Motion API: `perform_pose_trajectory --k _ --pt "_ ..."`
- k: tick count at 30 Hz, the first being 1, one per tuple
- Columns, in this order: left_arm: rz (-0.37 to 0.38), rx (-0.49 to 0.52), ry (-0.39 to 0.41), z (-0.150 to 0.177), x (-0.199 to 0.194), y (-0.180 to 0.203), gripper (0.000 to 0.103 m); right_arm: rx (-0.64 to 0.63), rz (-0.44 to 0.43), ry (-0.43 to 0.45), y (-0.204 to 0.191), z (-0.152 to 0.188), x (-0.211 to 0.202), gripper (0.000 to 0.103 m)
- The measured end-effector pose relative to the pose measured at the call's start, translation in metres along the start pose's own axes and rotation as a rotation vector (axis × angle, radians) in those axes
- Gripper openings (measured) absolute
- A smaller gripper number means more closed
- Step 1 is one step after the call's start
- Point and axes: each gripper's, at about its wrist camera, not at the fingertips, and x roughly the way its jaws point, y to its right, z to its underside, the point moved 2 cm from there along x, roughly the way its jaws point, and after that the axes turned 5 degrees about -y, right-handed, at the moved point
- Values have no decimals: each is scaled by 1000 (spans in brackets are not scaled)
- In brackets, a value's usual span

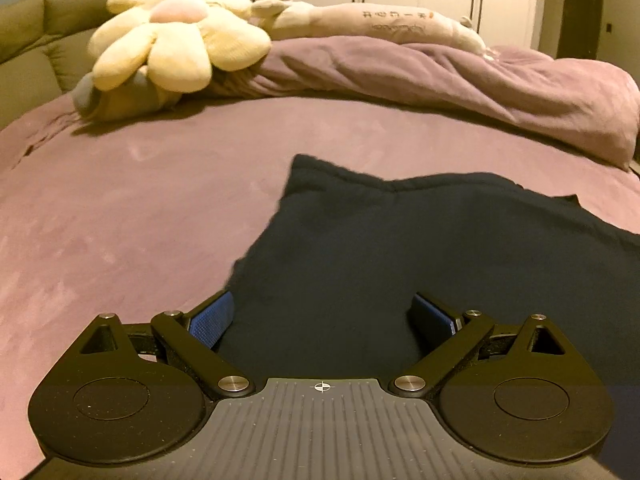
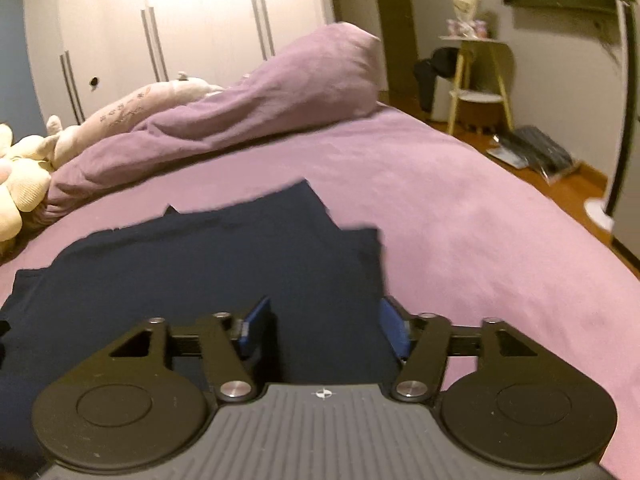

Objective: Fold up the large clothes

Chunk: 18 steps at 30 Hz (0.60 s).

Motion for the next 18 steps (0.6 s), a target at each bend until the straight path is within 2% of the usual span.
perform_pose_trajectory --k 2,4,9,15,18 --pt "3 -5 -5 10 -12 -11 99 25 7 -38 14 14 -10 67" --pt "-4 -30 -30 19 -21 -23 99 59 -21 -54 26 23 -19 67" --pt "50 -152 -85 38 -39 -50 99 104 -47 -87 30 25 -29 66" --pt "131 -184 -140 49 -47 -59 98 142 -34 -98 27 25 -31 48" --pt "175 -196 -151 50 -49 -60 87 143 -28 -94 26 24 -34 41"
